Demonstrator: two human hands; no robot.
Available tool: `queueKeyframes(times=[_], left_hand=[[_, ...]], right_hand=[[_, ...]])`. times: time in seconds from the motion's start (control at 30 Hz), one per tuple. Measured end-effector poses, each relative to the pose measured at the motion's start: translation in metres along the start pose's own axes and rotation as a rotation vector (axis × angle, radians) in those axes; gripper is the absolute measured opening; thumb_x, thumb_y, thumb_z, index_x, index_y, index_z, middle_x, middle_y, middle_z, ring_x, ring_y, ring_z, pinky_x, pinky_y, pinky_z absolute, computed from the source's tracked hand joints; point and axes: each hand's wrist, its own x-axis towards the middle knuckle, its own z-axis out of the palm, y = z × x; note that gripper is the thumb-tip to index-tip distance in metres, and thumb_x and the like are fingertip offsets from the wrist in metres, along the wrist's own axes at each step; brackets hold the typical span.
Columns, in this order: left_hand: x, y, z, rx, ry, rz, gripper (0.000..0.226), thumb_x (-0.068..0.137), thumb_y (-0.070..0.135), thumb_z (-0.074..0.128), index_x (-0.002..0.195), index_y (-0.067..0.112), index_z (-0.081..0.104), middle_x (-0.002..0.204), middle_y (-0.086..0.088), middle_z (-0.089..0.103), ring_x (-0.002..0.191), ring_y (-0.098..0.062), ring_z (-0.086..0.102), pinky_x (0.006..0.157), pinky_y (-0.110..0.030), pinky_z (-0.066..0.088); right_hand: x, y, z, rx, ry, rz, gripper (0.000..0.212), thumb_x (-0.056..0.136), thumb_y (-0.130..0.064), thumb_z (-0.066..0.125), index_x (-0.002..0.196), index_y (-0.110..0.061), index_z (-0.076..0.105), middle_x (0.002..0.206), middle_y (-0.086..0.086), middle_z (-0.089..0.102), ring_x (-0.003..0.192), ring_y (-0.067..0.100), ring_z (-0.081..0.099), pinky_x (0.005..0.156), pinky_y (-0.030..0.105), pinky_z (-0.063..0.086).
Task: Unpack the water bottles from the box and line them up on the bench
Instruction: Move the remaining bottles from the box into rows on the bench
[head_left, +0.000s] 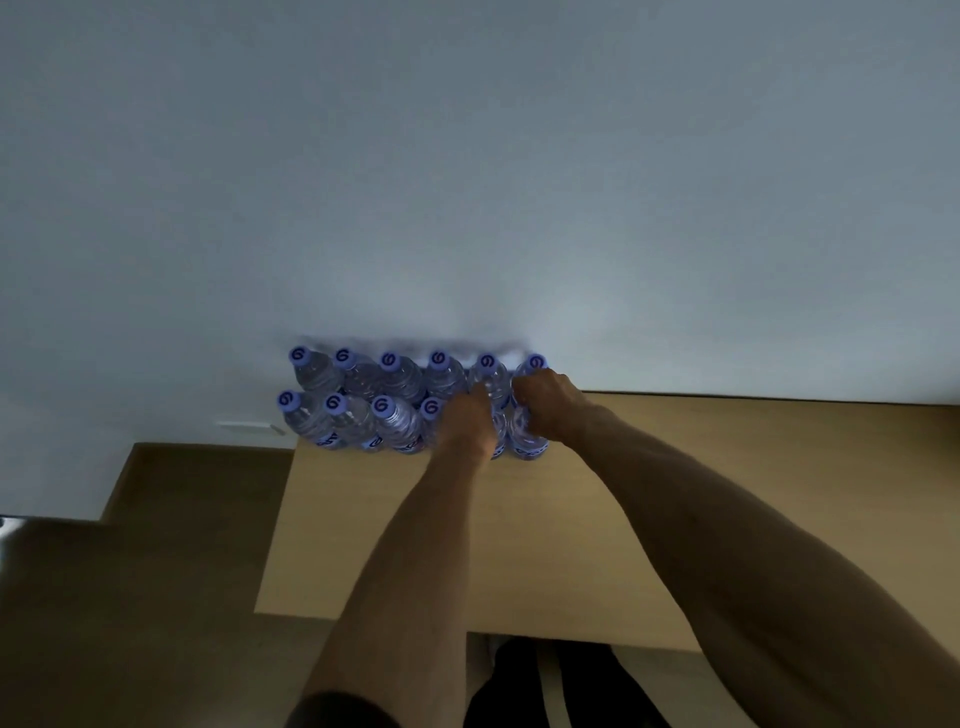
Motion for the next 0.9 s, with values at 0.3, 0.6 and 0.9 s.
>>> queueKeyframes(times=[0.3,0.6,0.9], left_hand=[[-0.011,0.001,0.002,0.03,-0.006,-0.013,0.065,0.092,0.01,0.06,0.148,0.013,0.028,0.12,-0.017,0.06,0.11,-0.032,0.061,0.088,-0.042,0.053],[-0.02,-0.002,-0.014,0.06,0.112,-0.017,0.045,0.089,0.016,0.063,0.131,0.018,0.049,0.122,-0.01,0.06,0.11,-0.029,0.061,0.082,-0.039,0.051],[-0.041,0.016,-0.032,0.205,0.219,0.032,0.048,0.091,0.033,0.059,0.132,0.011,0.048,0.127,-0.019,0.052,0.119,-0.034,0.051,0.1,-0.043,0.043]], right_hand=[[-0.007,0.002,0.013,0.039,-0.022,0.206,0.049,0.072,-0.028,0.079,0.114,-0.013,0.059,0.111,0.009,0.063,0.101,0.027,0.063,0.071,0.027,0.042],[-0.028,0.012,0.002,0.026,0.021,0.345,0.041,0.083,-0.021,0.064,0.121,-0.014,0.052,0.118,0.012,0.055,0.109,0.031,0.058,0.082,0.036,0.047],[-0.051,-0.017,-0.011,0.013,0.184,0.33,0.044,0.088,-0.022,0.062,0.128,-0.012,0.047,0.128,0.014,0.043,0.115,0.031,0.048,0.092,0.041,0.044]])
